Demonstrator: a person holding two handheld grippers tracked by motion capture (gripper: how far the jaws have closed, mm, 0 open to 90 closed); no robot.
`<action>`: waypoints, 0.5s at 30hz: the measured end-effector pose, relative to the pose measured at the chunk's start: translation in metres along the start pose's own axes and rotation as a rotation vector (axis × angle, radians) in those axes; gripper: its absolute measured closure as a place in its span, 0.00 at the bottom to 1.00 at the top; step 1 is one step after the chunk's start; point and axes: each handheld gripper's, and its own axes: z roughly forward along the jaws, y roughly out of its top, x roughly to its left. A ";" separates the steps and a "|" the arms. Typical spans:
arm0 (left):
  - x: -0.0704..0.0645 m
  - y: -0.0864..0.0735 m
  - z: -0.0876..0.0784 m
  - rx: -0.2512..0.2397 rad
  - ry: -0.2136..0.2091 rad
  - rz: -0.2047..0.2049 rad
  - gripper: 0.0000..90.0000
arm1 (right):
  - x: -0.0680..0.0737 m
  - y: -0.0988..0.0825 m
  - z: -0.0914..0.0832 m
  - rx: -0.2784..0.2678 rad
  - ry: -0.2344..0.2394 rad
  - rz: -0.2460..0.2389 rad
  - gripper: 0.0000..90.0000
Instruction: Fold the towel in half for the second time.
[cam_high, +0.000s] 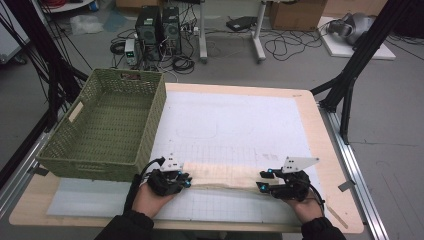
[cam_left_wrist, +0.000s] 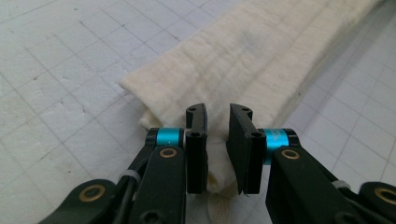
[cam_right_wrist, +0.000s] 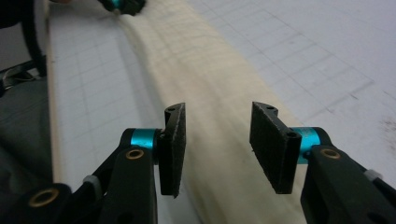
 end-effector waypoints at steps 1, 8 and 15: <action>0.000 0.000 0.000 0.001 -0.001 0.001 0.84 | -0.003 -0.002 0.000 -0.003 -0.013 0.011 0.61; -0.001 0.000 0.000 0.001 0.003 -0.001 0.84 | -0.010 -0.012 0.006 0.069 -0.053 0.035 0.58; -0.001 0.000 0.000 0.001 0.004 0.000 0.82 | -0.010 -0.015 0.006 0.080 -0.054 0.026 0.57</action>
